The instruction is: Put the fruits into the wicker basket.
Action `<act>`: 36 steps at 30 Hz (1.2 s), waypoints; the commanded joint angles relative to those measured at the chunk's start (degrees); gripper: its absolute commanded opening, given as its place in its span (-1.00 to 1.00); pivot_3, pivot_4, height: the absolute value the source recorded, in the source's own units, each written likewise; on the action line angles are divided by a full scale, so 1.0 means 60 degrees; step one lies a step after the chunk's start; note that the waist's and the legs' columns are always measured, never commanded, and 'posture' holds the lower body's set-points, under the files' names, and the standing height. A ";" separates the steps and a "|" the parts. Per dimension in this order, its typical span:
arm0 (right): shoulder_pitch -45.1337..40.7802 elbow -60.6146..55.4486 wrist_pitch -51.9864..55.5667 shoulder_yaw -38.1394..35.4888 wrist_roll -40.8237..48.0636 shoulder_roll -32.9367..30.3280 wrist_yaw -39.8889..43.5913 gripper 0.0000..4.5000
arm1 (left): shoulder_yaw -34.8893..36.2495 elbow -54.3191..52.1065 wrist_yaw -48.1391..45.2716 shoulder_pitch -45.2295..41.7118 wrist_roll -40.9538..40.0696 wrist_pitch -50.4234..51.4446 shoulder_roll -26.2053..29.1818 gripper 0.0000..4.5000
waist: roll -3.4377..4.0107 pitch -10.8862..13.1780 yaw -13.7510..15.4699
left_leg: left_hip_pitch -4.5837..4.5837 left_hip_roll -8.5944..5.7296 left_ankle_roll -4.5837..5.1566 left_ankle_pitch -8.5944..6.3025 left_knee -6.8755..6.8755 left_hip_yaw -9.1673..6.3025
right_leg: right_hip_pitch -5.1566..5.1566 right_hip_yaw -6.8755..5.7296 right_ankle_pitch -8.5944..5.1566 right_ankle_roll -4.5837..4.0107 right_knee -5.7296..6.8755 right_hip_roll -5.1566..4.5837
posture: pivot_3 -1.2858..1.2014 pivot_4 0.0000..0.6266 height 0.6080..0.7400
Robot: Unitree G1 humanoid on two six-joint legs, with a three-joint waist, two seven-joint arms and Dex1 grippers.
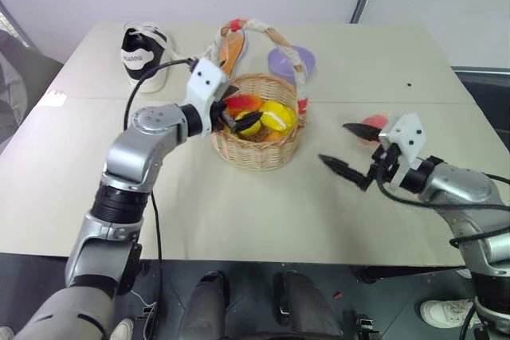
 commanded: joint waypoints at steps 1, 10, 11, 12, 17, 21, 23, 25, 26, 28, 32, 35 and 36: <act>-0.0631 0.0787 -0.0344 -0.0417 -0.0595 0.0369 -0.1014 1.00 | 0.0765 -0.0577 -0.0669 0.0495 -0.0853 -0.0791 -0.0161 0.97 | 0.0004 0.0000 0.0008 | 0.0002 0.0000 0.0000 0.0000 0.0000 0.0005 | 0.0000 0.0007 0.0000 -0.0001 0.0001 0.0000 | 0.03 -0.52 1.00; -0.2896 0.5420 -0.0719 -0.0535 -0.1750 0.0898 -0.2395 1.00 | 0.1062 -0.2268 -0.1104 0.2116 -0.2089 -0.0452 -0.0031 0.97 | 0.0006 0.0000 0.0047 | -0.0006 -0.0010 0.0000 0.0000 0.0019 0.0024 | 0.0005 0.0030 0.0000 -0.0013 -0.0008 -0.0010 | 0.03 -0.52 1.00; -0.3012 0.5653 -0.0716 -0.0546 -0.1762 0.0926 -0.2404 1.00 | 0.1043 -0.2292 -0.1049 0.2168 -0.2033 -0.0471 -0.0002 0.97 | 0.0006 0.0000 0.0038 | -0.0004 -0.0010 0.0000 0.0000 0.0019 0.0027 | 0.0005 0.0034 0.0001 -0.0012 -0.0008 -0.0009 | 0.03 -0.52 1.00; -0.3086 0.5806 -0.0730 -0.0551 -0.1780 0.0940 -0.2402 1.00 | 0.1030 -0.2311 -0.1012 0.2198 -0.2010 -0.0479 0.0016 0.97 | 0.0007 0.0000 0.0035 | -0.0003 -0.0010 0.0001 0.0000 0.0018 0.0029 | 0.0004 0.0036 0.0002 -0.0011 -0.0007 -0.0008 | 0.03 -0.52 1.00; -0.3407 0.6854 -0.0285 -0.0344 -0.1740 0.0927 -0.1973 1.00 | 0.1257 -0.2473 -0.0710 0.2494 -0.2048 -0.0412 0.0199 0.97 | 0.0009 -0.0001 0.0001 | 0.0002 -0.0007 0.0002 0.0000 0.0015 0.0029 | 0.0003 0.0038 0.0003 -0.0007 -0.0003 -0.0001 | 0.03 -0.52 1.00; -0.3617 0.7196 -0.0465 -0.0377 -0.1769 0.0984 -0.1912 0.75 | 0.1222 -0.2534 -0.0600 0.2597 -0.2102 -0.0408 0.0234 1.00 | 0.0010 -0.0001 0.0002 | 0.0004 -0.0007 0.0002 0.0000 0.0015 0.0031 | 0.0003 0.0041 0.0004 -0.0007 -0.0001 0.0000 | 0.03 -0.52 1.00; -0.3636 0.7176 -0.0620 -0.0383 -0.1785 0.0988 -0.1849 0.38 | 0.1209 -0.2513 -0.0560 0.2613 -0.2109 -0.0432 0.0229 1.00 | 0.0010 -0.0001 0.0004 | 0.0004 -0.0007 0.0002 0.0000 0.0016 0.0033 | 0.0003 0.0045 0.0004 -0.0007 -0.0001 0.0000 | 0.03 -0.52 1.00; -0.3528 0.6822 -0.0672 -0.0368 -0.1797 0.0931 -0.1731 0.08 | 0.1259 -0.2436 -0.0547 0.2607 -0.2105 -0.0477 0.0254 1.00 | 0.0010 -0.0001 0.0010 | 0.0004 -0.0007 0.0002 0.0000 0.0016 0.0033 | 0.0003 0.0045 0.0004 -0.0007 -0.0001 0.0001 | 0.03 -0.52 1.00; -0.3388 0.6443 -0.0677 -0.0320 -0.1816 0.0834 -0.1606 0.08 | 0.1332 -0.2377 -0.0560 0.2608 -0.2108 -0.0510 0.0300 1.00 | 0.0010 -0.0001 0.0012 | 0.0004 -0.0007 0.0002 0.0000 0.0016 0.0033 | 0.0003 0.0045 0.0004 -0.0006 -0.0001 0.0001 | 0.03 -0.52 1.00; -0.2933 0.5316 -0.0640 -0.0173 -0.1802 0.0548 -0.1132 0.08 | 0.1557 -0.2275 -0.0597 0.2677 -0.2092 -0.0605 0.0464 1.00 | 0.0010 -0.0001 0.0016 | 0.0003 -0.0007 0.0002 0.0000 0.0015 0.0033 | 0.0002 0.0045 0.0004 -0.0005 -0.0002 0.0001 | 0.03 -0.52 1.00; -0.1603 0.2044 -0.0333 0.0078 -0.0979 -0.0212 0.0704 0.08 | 0.2214 -0.1991 -0.0766 0.3046 -0.2124 -0.0836 0.0955 1.00 | 0.0014 0.0001 0.0011 | 0.0003 -0.0005 0.0009 -0.0004 0.0002 0.0029 | -0.0006 0.0043 0.0000 0.0005 -0.0002 0.0002 | 0.03 -0.52 1.00; -0.0814 -0.0557 0.0419 0.0019 0.0628 -0.0616 0.1881 0.08 | 0.2722 -0.1735 -0.0970 0.3397 -0.2129 -0.1049 0.1354 1.00 | 0.0015 0.0001 -0.0029 | 0.0010 0.0005 0.0021 -0.0012 0.0001 0.0029 | -0.0003 0.0043 -0.0002 0.0008 -0.0002 0.0013 | 0.03 -0.52 1.00; -0.0797 -0.1127 0.0779 0.0102 0.1037 -0.0622 0.1921 0.08 | 0.2871 -0.1680 -0.1037 0.3491 -0.2171 -0.1106 0.1448 1.00 | 0.0015 0.0002 -0.0032 | 0.0009 0.0010 0.0021 -0.0012 0.0001 0.0028 | -0.0004 0.0043 -0.0002 0.0007 -0.0001 0.0015 | 0.03 -0.52 1.00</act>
